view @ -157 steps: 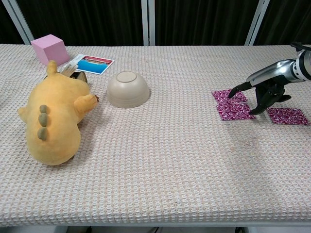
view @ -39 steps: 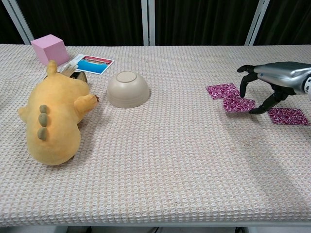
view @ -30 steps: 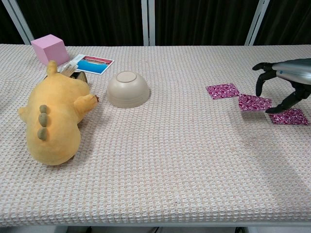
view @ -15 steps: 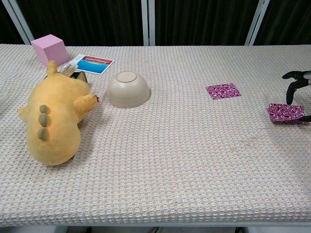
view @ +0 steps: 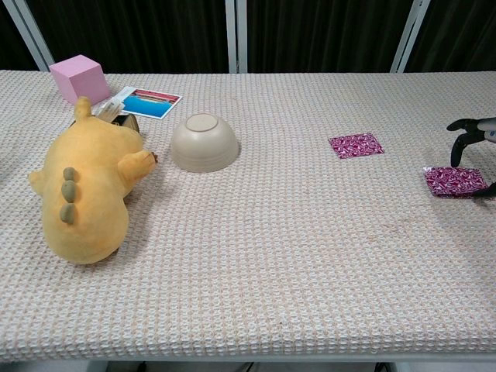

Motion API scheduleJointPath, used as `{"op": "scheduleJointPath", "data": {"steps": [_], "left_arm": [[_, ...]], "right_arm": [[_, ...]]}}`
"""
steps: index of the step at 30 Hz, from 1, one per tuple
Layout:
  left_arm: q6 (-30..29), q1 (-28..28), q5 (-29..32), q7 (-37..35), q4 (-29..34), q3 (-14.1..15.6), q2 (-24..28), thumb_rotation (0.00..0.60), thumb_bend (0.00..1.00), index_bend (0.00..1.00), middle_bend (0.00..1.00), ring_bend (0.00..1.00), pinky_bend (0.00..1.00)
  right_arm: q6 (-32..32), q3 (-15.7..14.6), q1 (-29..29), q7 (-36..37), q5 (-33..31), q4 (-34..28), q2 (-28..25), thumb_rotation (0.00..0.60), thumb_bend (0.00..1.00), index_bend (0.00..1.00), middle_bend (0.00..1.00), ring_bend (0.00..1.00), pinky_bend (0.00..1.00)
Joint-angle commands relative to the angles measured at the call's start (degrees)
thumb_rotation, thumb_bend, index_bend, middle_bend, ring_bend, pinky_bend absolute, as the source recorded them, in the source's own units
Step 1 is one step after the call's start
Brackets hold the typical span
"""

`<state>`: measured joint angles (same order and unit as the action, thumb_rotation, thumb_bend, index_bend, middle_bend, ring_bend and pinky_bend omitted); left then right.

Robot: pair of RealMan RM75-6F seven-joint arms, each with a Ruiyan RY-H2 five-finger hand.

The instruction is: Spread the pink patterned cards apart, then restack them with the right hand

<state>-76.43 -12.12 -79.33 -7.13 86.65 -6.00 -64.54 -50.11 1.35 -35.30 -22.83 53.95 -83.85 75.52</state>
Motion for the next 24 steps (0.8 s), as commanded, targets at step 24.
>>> {"op": "scheduleJointPath", "data": {"steps": [24], "left_arm": [[-0.9,0.4,-0.6,-0.7,-0.3,0.1,-0.1,0.277,0.13,0.03,0.04,0.0,0.14]], "right_arm": [[2.3,7.3,-6.7,-0.5,-1.5,1.9,2.3,0.6,0.49,0.3,0.0,0.0,0.0]]}}
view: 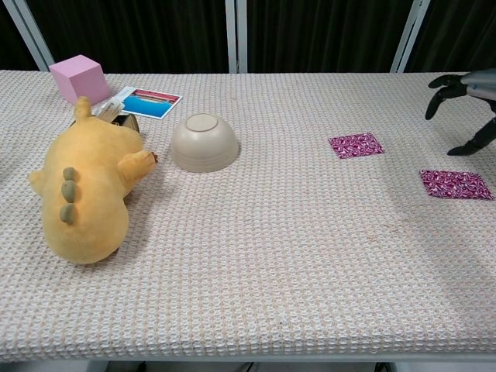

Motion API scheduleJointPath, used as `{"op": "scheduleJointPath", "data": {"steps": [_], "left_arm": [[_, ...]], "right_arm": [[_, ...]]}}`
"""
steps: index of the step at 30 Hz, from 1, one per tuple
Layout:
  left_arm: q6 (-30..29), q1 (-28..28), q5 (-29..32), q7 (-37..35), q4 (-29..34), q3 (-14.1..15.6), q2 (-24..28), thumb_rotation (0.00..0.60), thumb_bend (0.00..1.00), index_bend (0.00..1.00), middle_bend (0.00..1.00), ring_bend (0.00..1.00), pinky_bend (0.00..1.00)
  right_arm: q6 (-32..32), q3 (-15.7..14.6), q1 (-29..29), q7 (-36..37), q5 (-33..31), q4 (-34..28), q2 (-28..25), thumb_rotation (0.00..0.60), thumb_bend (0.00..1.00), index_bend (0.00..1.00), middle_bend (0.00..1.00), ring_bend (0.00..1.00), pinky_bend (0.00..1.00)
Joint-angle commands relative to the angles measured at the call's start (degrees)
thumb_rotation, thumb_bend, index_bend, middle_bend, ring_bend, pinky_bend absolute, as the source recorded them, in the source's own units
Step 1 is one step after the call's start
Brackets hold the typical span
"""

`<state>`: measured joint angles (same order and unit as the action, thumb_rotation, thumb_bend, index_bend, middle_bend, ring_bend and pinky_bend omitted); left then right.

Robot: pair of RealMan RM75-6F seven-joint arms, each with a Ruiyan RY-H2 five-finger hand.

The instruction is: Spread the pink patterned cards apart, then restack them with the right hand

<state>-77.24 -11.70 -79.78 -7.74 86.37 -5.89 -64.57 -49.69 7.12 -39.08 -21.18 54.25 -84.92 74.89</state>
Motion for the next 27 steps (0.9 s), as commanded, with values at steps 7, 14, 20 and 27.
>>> {"op": "scheduleJointPath", "data": {"steps": [7,14,20,27], "left_arm": [[0.0,0.0,0.1,-0.5,-0.5,-0.1,0.2,0.275,0.13,0.03,0.04,0.0,0.14],[0.3,0.3,0.8,-0.8,-1.0,0.0,0.2,0.275,0.13,0.03,0.04,0.0,0.14],[0.3,0.1,0.7,-0.9,-0.9,-0.2,0.3,0.273,0.13,0.03,0.04,0.0,0.14],[0.6,0.0,0.7,-0.9,-0.9,-0.2,0.4,0.278,0.13,0.03,0.04,0.0,0.14]], "right_arm": [[6.4,2.7,-9.5,-7.6,-7.5,13.7,12.0,0.6,0.48,0.29,0.0,0.0,0.0],[9.3,2.5,-12.9,-9.5,-10.1,20.5,17.3,0.6,0.48,0.28,0.0,0.0,0.0],[10.3,2.2,-13.8,-9.3,-10.5,21.2,17.9,0.6,0.48,0.28,0.0,0.0,0.0],[11.0,1.5,-14.3,-9.4,-11.4,20.8,17.4,0.6,0.48,0.27,0.0,0.0,0.0]]}}
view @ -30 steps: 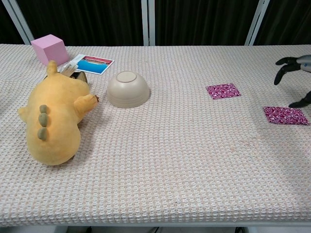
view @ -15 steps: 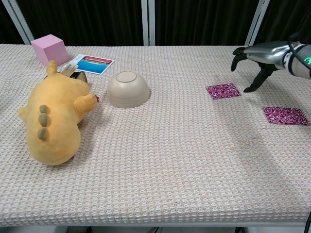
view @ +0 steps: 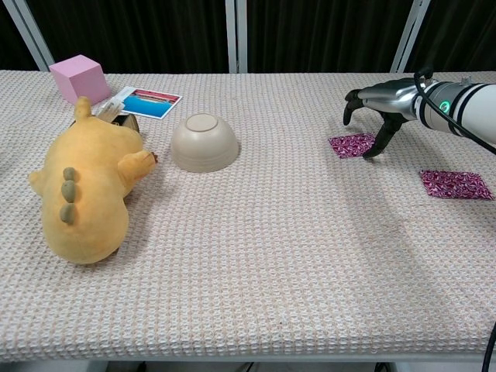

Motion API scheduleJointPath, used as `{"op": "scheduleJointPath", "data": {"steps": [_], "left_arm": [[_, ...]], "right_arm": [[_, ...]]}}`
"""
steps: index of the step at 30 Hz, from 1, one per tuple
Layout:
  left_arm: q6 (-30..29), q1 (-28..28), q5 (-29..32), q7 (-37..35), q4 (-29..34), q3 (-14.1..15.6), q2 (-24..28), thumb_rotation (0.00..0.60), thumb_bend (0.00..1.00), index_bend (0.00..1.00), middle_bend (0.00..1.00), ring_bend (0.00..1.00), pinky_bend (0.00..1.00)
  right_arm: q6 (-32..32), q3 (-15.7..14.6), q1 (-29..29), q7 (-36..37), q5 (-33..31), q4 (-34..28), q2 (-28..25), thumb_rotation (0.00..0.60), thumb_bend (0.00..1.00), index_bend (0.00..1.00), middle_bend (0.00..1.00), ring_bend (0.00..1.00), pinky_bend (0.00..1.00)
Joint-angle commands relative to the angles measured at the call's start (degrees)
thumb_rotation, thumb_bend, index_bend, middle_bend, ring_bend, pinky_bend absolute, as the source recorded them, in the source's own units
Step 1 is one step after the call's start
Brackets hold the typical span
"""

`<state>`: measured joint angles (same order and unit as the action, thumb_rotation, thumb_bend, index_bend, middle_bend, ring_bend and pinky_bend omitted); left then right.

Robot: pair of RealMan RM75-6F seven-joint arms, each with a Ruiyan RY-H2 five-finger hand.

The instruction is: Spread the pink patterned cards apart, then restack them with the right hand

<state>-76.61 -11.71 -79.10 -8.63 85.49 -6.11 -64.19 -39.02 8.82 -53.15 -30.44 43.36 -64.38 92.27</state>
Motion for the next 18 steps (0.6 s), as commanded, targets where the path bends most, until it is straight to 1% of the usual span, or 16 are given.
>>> {"op": "scheduleJointPath", "data": {"steps": [1,5,18], "left_arm": [[0.1,0.0,0.0,0.0,-0.1,0.0,-0.1,0.278,0.13,0.03,0.04,0.0,0.14],[0.3,-0.1,0.2,0.0,-0.2,0.1,-0.2,0.275,0.13,0.03,0.04,0.0,0.14],[0.8,-0.1,0.4,-0.7,-1.0,0.1,-0.5,0.276,0.13,0.04,0.04,0.0,0.14]], "right_arm": [[0.5,-0.4,-0.4,-0.3,-0.8,0.5,0.3,0.6,0.48,0.27,0.0,0.0,0.0],[0.3,-0.6,-0.8,-0.3,-1.1,1.2,1.0,0.6,0.48,0.28,0.0,0.0,0.0],[0.1,-1.3,-1.0,0.0,-1.2,2.6,1.8,0.6,0.49,0.38,0.0,0.0,0.0]]}}
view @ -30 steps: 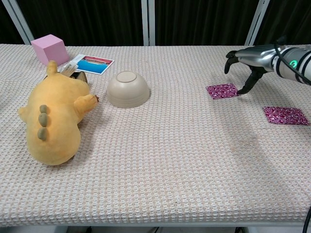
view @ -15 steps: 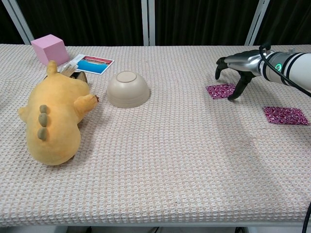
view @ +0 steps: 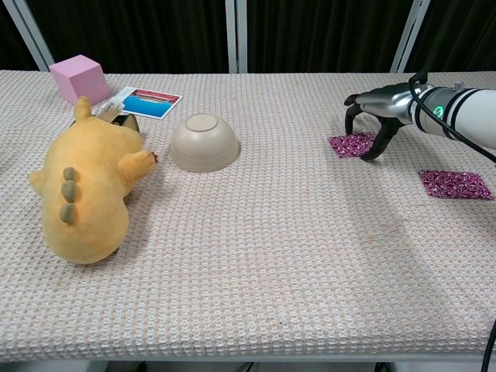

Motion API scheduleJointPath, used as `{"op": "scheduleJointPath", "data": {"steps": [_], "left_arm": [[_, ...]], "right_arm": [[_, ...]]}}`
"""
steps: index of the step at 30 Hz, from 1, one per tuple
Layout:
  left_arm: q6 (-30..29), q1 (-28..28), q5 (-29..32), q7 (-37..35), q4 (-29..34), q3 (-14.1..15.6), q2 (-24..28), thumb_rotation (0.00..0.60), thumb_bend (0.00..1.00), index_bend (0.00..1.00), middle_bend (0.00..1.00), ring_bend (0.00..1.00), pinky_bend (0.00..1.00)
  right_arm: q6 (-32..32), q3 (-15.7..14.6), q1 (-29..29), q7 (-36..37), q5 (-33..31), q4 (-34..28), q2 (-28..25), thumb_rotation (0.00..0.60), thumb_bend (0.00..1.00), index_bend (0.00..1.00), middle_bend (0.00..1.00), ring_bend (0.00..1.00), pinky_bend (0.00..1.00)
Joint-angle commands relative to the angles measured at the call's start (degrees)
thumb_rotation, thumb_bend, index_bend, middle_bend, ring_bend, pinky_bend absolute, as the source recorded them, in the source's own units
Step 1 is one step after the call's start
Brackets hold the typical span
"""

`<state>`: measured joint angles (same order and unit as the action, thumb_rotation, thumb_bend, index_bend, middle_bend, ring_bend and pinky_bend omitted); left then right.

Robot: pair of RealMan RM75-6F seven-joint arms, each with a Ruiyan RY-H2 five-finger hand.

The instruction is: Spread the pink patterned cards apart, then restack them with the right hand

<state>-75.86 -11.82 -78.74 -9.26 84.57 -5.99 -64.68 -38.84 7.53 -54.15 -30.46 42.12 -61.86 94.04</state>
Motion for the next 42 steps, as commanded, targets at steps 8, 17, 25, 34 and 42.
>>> {"op": "scheduleJointPath", "data": {"steps": [8,17,25,34,42], "left_arm": [[-0.2,0.2,-0.1,-0.4,-0.4,0.1,-0.2,0.276,0.13,0.04,0.04,0.0,0.14],[0.1,0.1,0.0,-0.7,-0.7,0.0,-0.3,0.278,0.13,0.04,0.04,0.0,0.14],[0.2,0.0,0.0,-0.5,-0.6,0.0,-0.3,0.276,0.13,0.04,0.04,0.0,0.14],[0.3,0.0,0.2,0.0,-0.2,0.0,-0.3,0.278,0.13,0.04,0.04,0.0,0.14],[0.1,0.0,-0.2,-0.5,-0.7,0.1,-0.8,0.277,0.13,0.04,0.04,0.0,0.14]], "right_arm": [[-0.8,0.1,0.4,1.1,0.8,0.0,0.3,0.6,0.51,0.41,0.0,0.0,0.0],[-0.9,0.3,1.1,2.9,1.9,-1.1,-1.2,0.6,0.52,0.42,0.0,0.0,0.0],[-2.0,0.3,2.4,4.5,3.1,-4.2,-3.7,0.6,0.52,0.42,0.0,0.0,0.0],[-5.4,-0.3,5.4,6.0,4.3,-12.7,-9.7,0.6,0.52,0.42,0.0,0.0,0.0],[-4.2,-2.4,9.1,8.5,0.1,-23.1,-18.1,0.6,0.51,0.42,0.0,0.0,0.0]]}}
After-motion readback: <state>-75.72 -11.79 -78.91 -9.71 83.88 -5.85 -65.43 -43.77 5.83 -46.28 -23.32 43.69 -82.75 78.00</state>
